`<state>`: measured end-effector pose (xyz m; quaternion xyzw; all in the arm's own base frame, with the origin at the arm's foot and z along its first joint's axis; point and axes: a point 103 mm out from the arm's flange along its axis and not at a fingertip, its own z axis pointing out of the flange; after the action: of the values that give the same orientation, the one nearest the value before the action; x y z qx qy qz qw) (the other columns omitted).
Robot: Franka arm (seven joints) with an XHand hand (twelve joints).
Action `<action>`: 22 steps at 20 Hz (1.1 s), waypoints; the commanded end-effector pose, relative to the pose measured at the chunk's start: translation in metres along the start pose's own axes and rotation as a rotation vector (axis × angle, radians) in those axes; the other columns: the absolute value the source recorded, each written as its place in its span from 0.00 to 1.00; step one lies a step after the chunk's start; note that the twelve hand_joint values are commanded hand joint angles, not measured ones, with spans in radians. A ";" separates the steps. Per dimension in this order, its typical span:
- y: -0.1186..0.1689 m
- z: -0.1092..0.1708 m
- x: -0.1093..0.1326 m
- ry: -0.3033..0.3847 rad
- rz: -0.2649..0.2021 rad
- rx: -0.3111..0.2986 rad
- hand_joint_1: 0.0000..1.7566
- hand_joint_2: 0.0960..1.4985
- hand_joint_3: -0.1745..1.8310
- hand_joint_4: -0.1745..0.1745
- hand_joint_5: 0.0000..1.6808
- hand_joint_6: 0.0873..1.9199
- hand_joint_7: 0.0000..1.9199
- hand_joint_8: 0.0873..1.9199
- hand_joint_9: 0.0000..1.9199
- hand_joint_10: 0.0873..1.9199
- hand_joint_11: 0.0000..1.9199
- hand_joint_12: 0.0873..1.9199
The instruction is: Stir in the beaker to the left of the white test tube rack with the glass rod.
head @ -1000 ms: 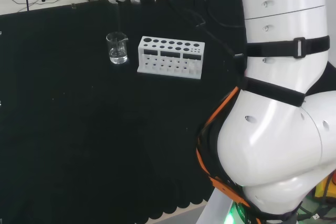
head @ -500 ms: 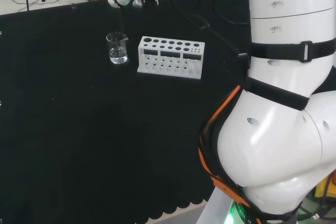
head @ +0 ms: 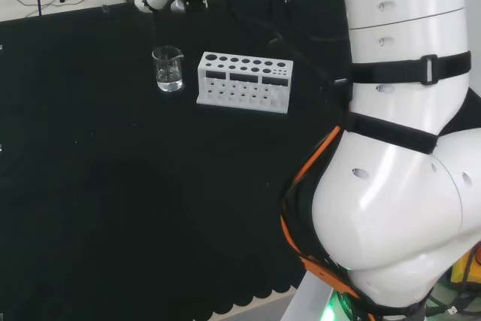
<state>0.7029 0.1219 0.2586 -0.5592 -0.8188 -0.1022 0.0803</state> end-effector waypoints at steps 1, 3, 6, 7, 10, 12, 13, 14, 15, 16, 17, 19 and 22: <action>0.010 0.003 -0.017 0.024 0.008 0.004 0.70 0.21 0.61 0.00 0.84 0.30 0.86 0.39 0.98 0.34 0.78 0.55; 0.005 -0.002 -0.027 0.020 0.023 -0.005 0.70 0.21 0.61 0.00 0.84 0.30 0.86 0.39 0.98 0.34 0.78 0.55; -0.005 -0.012 -0.039 0.010 0.052 -0.022 0.70 0.21 0.61 0.00 0.84 0.30 0.86 0.39 0.98 0.34 0.78 0.55; -0.008 -0.016 -0.042 0.007 0.062 -0.027 0.70 0.21 0.61 0.00 0.84 0.30 0.86 0.39 0.98 0.34 0.78 0.55; -0.017 -0.023 -0.047 -0.001 0.080 -0.035 0.70 0.21 0.61 0.00 0.84 0.30 0.86 0.39 0.99 0.34 0.78 0.55; -0.026 -0.027 -0.049 -0.002 0.086 -0.036 0.70 0.21 0.61 0.00 0.84 0.30 0.86 0.39 0.99 0.34 0.78 0.55; -0.029 -0.027 -0.049 -0.004 0.088 -0.034 0.70 0.21 0.61 0.00 0.84 0.30 0.86 0.39 0.99 0.34 0.78 0.55; -0.033 -0.027 -0.048 -0.005 0.090 -0.031 0.70 0.21 0.61 0.00 0.84 0.30 0.86 0.39 0.99 0.34 0.78 0.55; -0.036 -0.026 -0.046 -0.006 0.092 -0.027 0.70 0.21 0.61 0.00 0.84 0.30 0.86 0.39 0.99 0.34 0.78 0.55; -0.038 -0.025 -0.044 -0.006 0.092 -0.023 0.70 0.21 0.61 0.00 0.84 0.30 0.86 0.39 0.99 0.34 0.78 0.55; -0.040 -0.024 -0.042 -0.005 0.092 -0.020 0.70 0.21 0.61 0.00 0.84 0.30 0.86 0.39 0.99 0.34 0.78 0.55; -0.041 -0.021 -0.035 0.002 0.088 -0.013 0.70 0.21 0.61 0.00 0.84 0.30 0.86 0.39 0.99 0.34 0.78 0.55; -0.036 -0.014 -0.018 0.013 0.063 -0.001 0.70 0.21 0.61 0.00 0.84 0.30 0.86 0.39 0.99 0.34 0.78 0.55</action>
<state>0.6793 0.0739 0.2625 -0.5909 -0.7958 -0.1009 0.0862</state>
